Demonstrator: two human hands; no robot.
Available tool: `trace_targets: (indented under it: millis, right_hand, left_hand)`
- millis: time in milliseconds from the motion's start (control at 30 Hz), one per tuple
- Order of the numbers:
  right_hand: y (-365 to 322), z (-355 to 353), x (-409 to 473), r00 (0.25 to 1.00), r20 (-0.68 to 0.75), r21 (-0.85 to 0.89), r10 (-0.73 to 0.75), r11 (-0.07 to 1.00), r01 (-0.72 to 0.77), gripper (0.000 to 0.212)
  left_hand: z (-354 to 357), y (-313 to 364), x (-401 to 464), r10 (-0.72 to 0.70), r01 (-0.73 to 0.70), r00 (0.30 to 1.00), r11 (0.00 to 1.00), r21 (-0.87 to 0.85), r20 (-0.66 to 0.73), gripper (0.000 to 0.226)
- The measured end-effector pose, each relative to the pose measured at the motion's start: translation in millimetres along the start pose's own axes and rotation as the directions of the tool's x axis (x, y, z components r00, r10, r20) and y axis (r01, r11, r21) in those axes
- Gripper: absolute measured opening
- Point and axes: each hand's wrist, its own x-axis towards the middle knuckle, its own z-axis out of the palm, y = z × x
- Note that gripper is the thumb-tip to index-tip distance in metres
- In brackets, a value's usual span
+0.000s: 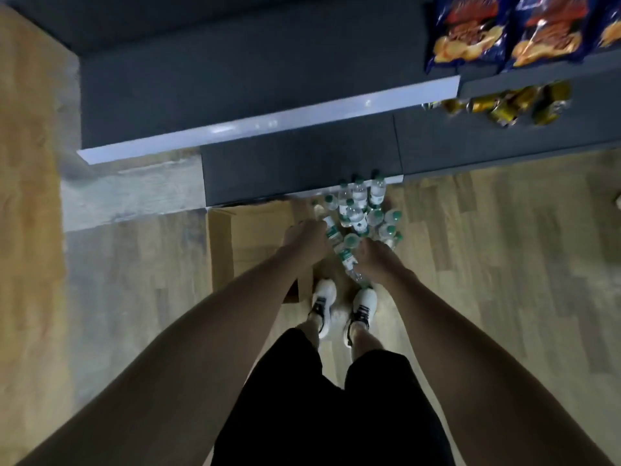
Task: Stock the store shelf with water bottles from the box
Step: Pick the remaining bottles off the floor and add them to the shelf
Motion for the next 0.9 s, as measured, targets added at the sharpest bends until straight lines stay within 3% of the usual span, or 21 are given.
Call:
trace_targets:
  millis: [100,300,700,900]
  right_hand:
    - [22.8,36.2,31.7,0.998,0.010,0.041,0.056,0.998,-0.056,0.060]
    - [67.4,108.4,97.5,0.970,0.037,0.117,0.242,0.962,-0.245,0.041]
    - [176.2,251.9,212.8,0.913,0.082,0.184,0.399,0.894,-0.408,0.049]
    - [225.4,309.3,272.8,0.898,0.052,0.256,0.436,0.864,-0.434,0.055]
  left_hand:
    - [39.2,-13.1,36.1,0.043,-0.048,0.997,0.996,0.077,0.058,0.017]
    - [140.6,-39.9,119.5,0.093,-0.119,0.975,0.985,0.123,0.201,0.024]
    - [330.2,-84.4,227.5,0.146,-0.264,0.922,0.915,0.305,0.360,0.029]
    - [408.2,-89.2,277.4,0.149,-0.308,0.890,0.893,0.328,0.431,0.018]
